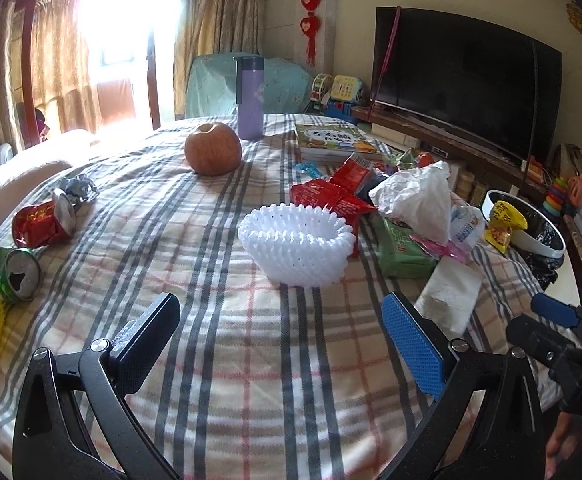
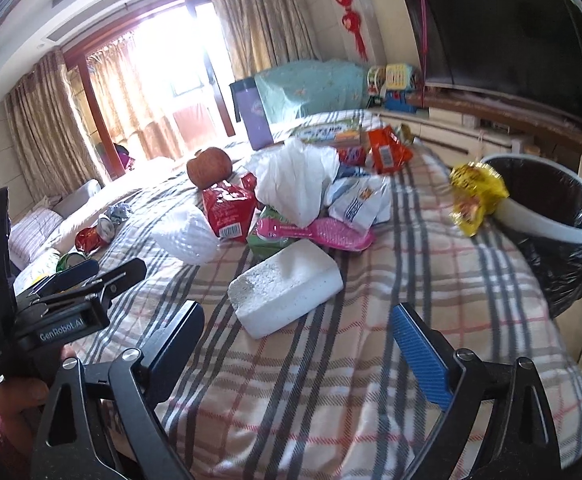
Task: Collect trash
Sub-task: 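Reach the left gripper to the white foam fruit net and grasp it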
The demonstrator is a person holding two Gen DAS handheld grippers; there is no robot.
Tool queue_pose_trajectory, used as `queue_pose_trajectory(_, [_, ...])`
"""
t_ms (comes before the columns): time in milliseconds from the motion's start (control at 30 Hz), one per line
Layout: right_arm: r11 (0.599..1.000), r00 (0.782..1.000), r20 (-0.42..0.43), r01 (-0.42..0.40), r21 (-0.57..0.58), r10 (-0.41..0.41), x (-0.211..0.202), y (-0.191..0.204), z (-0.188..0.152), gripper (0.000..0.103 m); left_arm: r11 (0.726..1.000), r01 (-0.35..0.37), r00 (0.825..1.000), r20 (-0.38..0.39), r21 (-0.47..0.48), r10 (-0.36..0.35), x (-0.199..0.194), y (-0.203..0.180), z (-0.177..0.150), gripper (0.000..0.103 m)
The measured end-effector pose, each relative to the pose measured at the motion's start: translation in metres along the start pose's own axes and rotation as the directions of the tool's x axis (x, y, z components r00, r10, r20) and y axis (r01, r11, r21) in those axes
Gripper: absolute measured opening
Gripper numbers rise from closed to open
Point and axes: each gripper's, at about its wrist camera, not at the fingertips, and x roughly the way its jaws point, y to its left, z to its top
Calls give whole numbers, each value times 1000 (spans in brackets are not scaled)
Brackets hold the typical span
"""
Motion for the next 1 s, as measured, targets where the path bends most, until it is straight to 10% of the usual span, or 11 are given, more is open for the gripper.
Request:
queue_pose_trajectory(433, [998,993,-117,-20,66,27,51,-13,9,73,999,26,996,-86,-38,-29,57,3,22,100])
queue_pose_trajectory(767, [995,991,-113,-63,74,72,50,-13,10,42,995,98,988,-122,-16,-99,73,-4,23,30])
queue_pose_trajectory(1000, [990,990,-80,-108,90,116,32,-18,10,14,993,120,985,-120,-22,-121,52,-5,11,18])
